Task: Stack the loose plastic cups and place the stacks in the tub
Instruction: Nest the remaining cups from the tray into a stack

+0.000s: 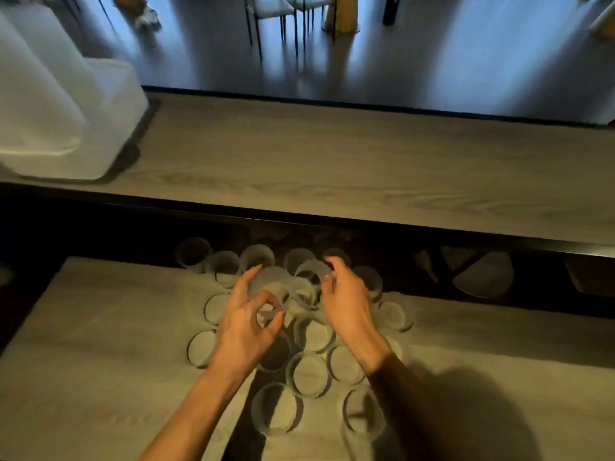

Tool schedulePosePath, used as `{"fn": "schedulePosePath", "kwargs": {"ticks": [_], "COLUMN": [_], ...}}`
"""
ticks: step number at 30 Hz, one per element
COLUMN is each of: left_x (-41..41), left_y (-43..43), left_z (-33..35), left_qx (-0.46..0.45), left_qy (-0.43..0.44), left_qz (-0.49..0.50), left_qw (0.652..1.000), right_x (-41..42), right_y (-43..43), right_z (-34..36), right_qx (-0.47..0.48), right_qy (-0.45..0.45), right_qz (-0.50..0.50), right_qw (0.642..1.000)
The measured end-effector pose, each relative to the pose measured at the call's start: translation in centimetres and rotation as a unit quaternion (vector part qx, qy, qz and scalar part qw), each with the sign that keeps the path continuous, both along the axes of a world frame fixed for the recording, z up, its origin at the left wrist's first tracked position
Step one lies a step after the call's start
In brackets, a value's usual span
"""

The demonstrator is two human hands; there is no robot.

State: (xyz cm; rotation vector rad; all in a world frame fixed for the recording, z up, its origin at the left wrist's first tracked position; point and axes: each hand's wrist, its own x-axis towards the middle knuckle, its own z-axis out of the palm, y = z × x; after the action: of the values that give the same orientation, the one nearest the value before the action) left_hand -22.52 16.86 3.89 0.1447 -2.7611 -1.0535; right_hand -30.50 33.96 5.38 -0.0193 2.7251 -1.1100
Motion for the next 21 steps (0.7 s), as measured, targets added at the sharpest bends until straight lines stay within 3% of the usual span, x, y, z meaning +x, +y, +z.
{"fn": "schedulePosePath", "kwargs": {"ticks": [7, 13, 21], "left_x": [6.4, 10.0, 12.8], "left_y": [-5.2, -11.4, -23.5], "left_z": [1.0, 0.0, -2.4], "left_qx": [-0.007, 0.024, -0.020], "left_qy": [-0.013, -0.056, -0.154], "left_qz": [0.110, 0.132, 0.125], "left_qw": [0.994, 0.989, 0.980], "right_x": [3.7, 6.5, 8.2], "right_y": [-6.4, -13.4, -25.1], "right_z": [2.1, 2.1, 0.2], "right_qx": [-0.001, 0.008, 0.056], "right_qy": [-0.008, -0.034, -0.037], "right_qz": [0.130, 0.155, 0.168], "right_qw": [0.991, 0.987, 0.983]}}
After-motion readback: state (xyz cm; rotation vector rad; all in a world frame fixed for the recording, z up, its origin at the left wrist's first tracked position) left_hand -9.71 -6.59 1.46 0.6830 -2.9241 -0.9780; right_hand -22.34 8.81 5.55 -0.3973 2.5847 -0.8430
